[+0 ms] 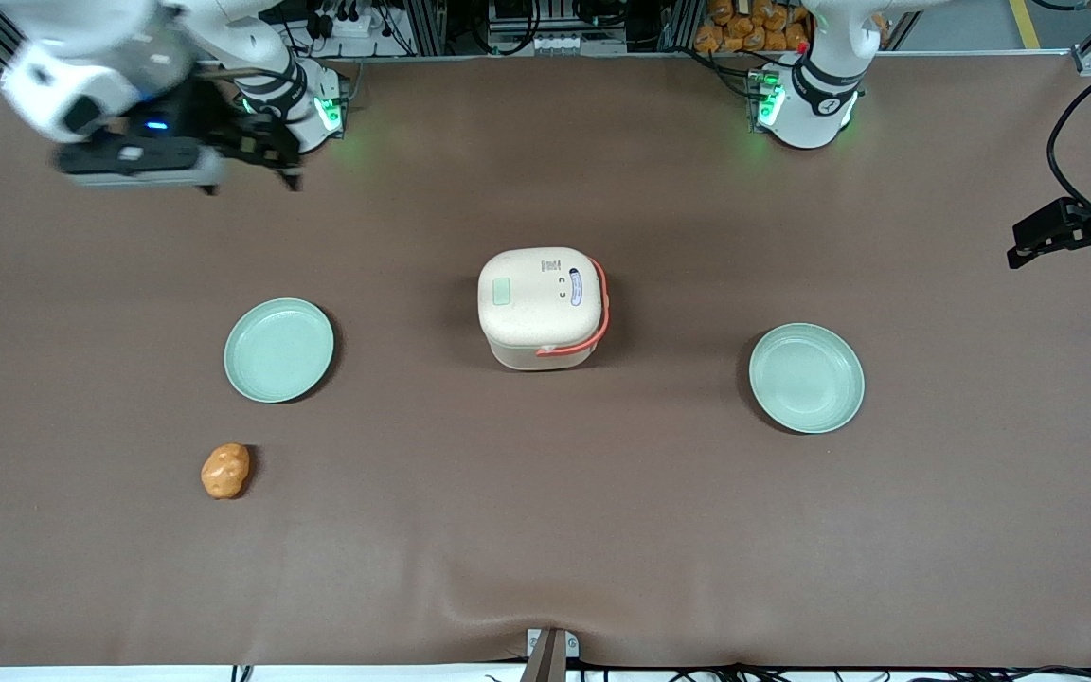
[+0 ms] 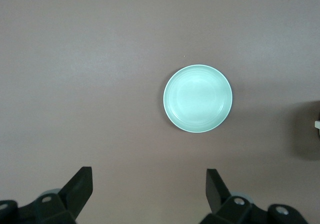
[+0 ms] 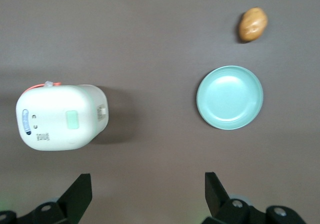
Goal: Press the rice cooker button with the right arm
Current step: 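Move the right gripper over the white rice cooker's lid button, then lower the right gripper and press down on the green lid button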
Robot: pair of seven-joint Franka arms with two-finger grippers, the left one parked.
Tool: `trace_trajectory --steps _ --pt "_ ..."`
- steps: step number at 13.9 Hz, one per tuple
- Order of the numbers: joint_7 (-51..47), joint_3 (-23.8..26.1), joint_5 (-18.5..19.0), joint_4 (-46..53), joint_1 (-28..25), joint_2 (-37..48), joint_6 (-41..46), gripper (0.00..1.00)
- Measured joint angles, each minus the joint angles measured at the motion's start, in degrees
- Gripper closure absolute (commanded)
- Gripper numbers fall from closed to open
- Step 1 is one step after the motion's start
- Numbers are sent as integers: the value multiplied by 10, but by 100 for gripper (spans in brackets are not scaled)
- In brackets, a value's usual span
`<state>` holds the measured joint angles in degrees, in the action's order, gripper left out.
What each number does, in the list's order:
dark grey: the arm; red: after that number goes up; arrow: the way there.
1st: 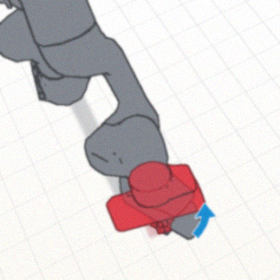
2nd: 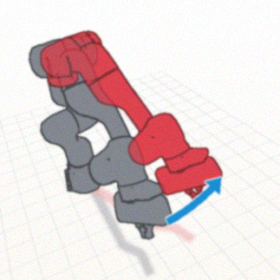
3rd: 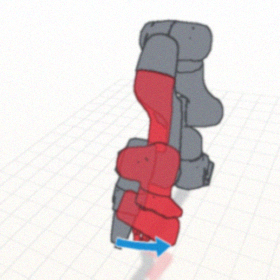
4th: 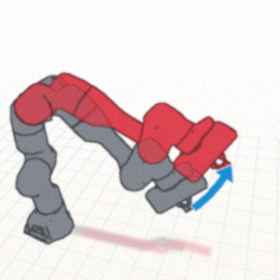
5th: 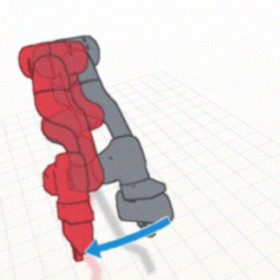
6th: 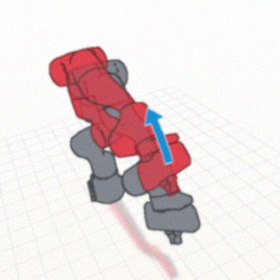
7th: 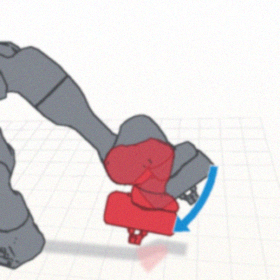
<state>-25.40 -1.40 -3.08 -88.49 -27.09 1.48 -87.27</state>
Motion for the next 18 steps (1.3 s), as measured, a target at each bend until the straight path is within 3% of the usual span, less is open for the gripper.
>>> trace_trajectory --steps 1,2,4,6,7,14,18 --pt "-8 0 0 -1 -14 -14 -6 0" --pt "-19 0 0 -2 -26 -30 -13 16" --pt "-50 0 0 -6 -48 -61 -30 63" --pt "-81 -1 1 -6 -76 -88 -50 91" --pt "-91 -1 1 -6 -92 -98 -61 100" --pt "-171 -1 6 -7 -172 -159 -127 100" --pt "-192 -3 43 -7 -180 -193 -152 100"
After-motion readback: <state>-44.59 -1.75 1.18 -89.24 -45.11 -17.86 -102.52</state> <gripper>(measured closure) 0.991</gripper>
